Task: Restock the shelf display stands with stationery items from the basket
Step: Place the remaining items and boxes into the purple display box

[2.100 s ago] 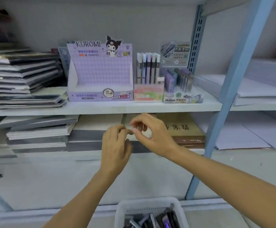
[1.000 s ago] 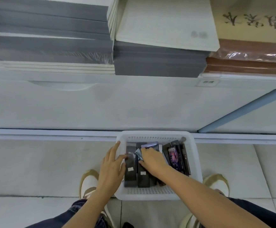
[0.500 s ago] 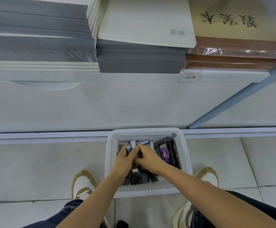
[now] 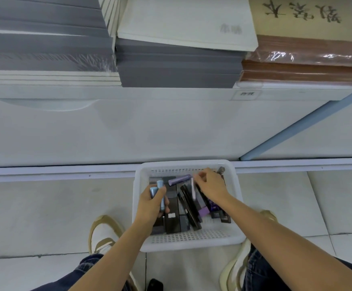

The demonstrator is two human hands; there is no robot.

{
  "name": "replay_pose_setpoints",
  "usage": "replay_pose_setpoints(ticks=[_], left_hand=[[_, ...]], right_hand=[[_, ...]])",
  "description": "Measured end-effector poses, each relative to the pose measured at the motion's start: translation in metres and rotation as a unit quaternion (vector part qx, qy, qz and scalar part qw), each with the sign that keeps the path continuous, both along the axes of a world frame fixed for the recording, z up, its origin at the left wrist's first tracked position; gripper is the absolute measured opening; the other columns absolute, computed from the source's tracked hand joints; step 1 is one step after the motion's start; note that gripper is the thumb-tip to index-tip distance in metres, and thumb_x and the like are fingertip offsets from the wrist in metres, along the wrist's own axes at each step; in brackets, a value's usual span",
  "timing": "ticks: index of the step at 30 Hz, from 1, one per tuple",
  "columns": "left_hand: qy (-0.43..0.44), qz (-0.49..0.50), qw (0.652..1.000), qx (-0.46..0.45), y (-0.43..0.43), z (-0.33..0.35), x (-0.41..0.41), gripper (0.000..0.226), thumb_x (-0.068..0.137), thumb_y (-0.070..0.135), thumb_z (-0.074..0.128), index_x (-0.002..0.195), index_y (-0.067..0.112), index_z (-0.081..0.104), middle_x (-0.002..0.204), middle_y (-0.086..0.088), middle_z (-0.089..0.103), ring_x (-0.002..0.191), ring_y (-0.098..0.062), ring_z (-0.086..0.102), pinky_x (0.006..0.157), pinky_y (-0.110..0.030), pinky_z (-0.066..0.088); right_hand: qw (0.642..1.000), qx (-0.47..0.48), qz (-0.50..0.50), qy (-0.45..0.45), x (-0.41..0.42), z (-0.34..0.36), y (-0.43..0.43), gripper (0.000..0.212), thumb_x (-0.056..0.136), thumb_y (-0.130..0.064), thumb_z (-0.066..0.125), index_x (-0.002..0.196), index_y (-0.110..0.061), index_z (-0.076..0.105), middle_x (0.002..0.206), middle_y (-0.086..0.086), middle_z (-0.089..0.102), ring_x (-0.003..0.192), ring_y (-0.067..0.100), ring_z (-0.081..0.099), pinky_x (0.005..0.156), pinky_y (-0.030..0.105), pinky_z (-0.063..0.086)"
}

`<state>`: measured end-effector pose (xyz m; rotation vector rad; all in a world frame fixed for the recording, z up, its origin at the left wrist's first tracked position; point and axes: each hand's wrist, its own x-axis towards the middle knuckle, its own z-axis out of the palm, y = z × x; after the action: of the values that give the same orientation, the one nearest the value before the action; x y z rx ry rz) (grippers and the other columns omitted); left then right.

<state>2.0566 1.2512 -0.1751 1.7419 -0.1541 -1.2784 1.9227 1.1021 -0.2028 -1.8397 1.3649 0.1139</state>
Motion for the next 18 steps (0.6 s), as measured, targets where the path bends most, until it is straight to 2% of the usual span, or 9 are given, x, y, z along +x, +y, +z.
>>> replay_pose_setpoints(ticks=[3, 6, 9, 11, 14, 18], left_hand=[[0.020, -0.014, 1.000, -0.003, 0.000, -0.003, 0.001, 0.024, 0.097, 0.025, 0.055, 0.103, 0.002, 0.061, 0.062, -0.001, 0.062, 0.051, -0.014, 0.058, 0.045, -0.022, 0.043], [0.034, -0.006, 0.999, -0.006, 0.000, -0.007, 0.003, 0.028, 0.096, 0.024, 0.058, 0.104, -0.002, 0.062, 0.058, -0.001, 0.061, 0.050, -0.014, 0.058, 0.048, -0.025, 0.047], [0.042, 0.005, 0.999, -0.007, 0.000, -0.011, 0.003, 0.023, 0.098, 0.021, 0.054, 0.095, -0.001, 0.060, 0.059, -0.005, 0.065, 0.055, -0.019, 0.066, 0.052, -0.025, 0.054], [0.062, 0.020, 0.998, -0.011, -0.001, -0.014, 0.001, 0.018, 0.100, 0.018, 0.051, 0.096, 0.002, 0.058, 0.066, -0.008, 0.070, 0.063, -0.022, 0.071, 0.054, -0.026, 0.057], [0.076, 0.022, 0.997, -0.015, -0.005, -0.014, -0.002, 0.016, 0.100, 0.018, 0.049, 0.106, 0.005, 0.057, 0.081, -0.009, 0.073, 0.065, -0.021, 0.070, 0.053, -0.026, 0.056], [0.052, -0.021, 0.998, -0.021, -0.006, -0.011, -0.004, 0.027, 0.096, 0.033, 0.055, 0.106, 0.008, 0.057, 0.080, -0.006, 0.071, 0.064, -0.019, 0.068, 0.052, -0.023, 0.052]], right_hand=[[0.993, -0.058, 0.066, 0.078, 0.007, -0.016, 0.011, 0.031, 0.095, -0.038, 0.056, 0.109, -0.011, 0.055, 0.089, 0.000, 0.062, 0.071, 0.012, 0.057, 0.056, 0.022, 0.041], [0.990, -0.081, 0.086, 0.082, 0.010, -0.024, 0.012, 0.026, 0.092, -0.027, 0.063, 0.112, -0.011, 0.061, 0.105, 0.006, 0.065, 0.087, 0.019, 0.063, 0.073, 0.029, 0.049], [0.998, -0.047, 0.040, -0.009, 0.005, -0.023, 0.004, 0.021, 0.089, -0.022, 0.066, 0.108, -0.014, 0.062, 0.098, 0.000, 0.066, 0.082, 0.009, 0.059, 0.074, 0.021, 0.046], [0.997, -0.006, 0.019, -0.078, 0.001, -0.017, -0.002, 0.021, 0.088, -0.021, 0.067, 0.108, -0.018, 0.060, 0.092, -0.008, 0.064, 0.082, 0.004, 0.059, 0.072, 0.013, 0.044], [0.981, 0.083, 0.019, -0.172, 0.004, -0.003, -0.004, 0.020, 0.089, -0.019, 0.067, 0.107, -0.022, 0.059, 0.094, -0.005, 0.064, 0.083, 0.010, 0.064, 0.070, 0.020, 0.055], [0.953, 0.202, 0.034, -0.223, 0.021, 0.012, 0.003, 0.023, 0.090, -0.015, 0.066, 0.112, -0.014, 0.062, 0.093, 0.003, 0.070, 0.073, 0.013, 0.069, 0.068, 0.025, 0.057]])
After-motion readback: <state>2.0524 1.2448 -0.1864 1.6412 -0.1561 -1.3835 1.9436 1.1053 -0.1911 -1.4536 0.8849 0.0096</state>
